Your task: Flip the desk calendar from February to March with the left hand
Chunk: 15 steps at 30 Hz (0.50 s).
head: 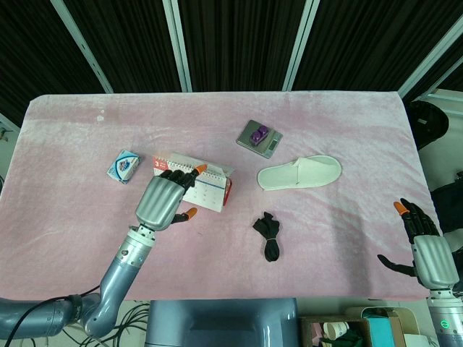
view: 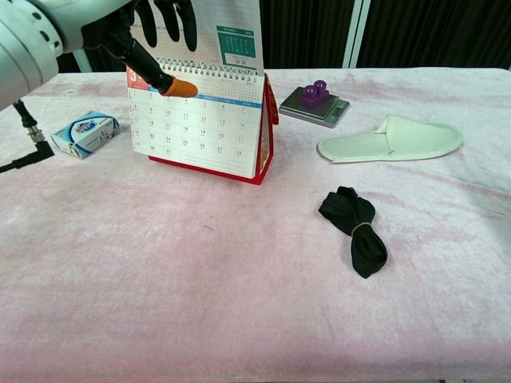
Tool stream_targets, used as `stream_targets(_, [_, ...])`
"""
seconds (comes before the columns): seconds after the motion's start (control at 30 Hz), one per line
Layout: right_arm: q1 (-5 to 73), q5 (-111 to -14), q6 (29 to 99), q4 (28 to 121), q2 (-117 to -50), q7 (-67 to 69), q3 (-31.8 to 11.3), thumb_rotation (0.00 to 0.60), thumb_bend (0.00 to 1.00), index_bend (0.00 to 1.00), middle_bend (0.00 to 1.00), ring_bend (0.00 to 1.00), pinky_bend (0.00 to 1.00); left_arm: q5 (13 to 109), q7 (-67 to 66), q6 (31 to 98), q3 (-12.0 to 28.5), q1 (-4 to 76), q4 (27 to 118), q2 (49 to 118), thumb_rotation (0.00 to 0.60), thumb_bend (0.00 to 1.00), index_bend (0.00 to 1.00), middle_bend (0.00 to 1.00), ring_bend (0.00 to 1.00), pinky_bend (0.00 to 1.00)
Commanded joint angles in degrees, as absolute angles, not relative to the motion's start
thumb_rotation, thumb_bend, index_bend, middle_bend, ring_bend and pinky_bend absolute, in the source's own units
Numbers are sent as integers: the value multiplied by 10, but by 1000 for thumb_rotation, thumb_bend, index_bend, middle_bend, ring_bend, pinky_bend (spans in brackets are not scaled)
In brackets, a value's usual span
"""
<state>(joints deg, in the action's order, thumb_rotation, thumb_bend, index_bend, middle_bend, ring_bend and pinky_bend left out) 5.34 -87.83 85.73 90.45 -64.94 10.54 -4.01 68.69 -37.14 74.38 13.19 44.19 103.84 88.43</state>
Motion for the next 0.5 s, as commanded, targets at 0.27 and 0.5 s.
stream_targets(0.27, [54, -876, 855, 905, -649, 109, -40, 600, 24, 0, 0, 0, 102, 461, -562, 651, 203, 542, 1014, 850, 600, 0, 0, 6, 0, 9])
stream_targets(0.5, [53, -876, 855, 906, -648, 113, -40, 600, 26, 0, 0, 0, 102, 321, -601, 628, 221, 582, 995, 838, 600, 0, 0, 9, 6, 75])
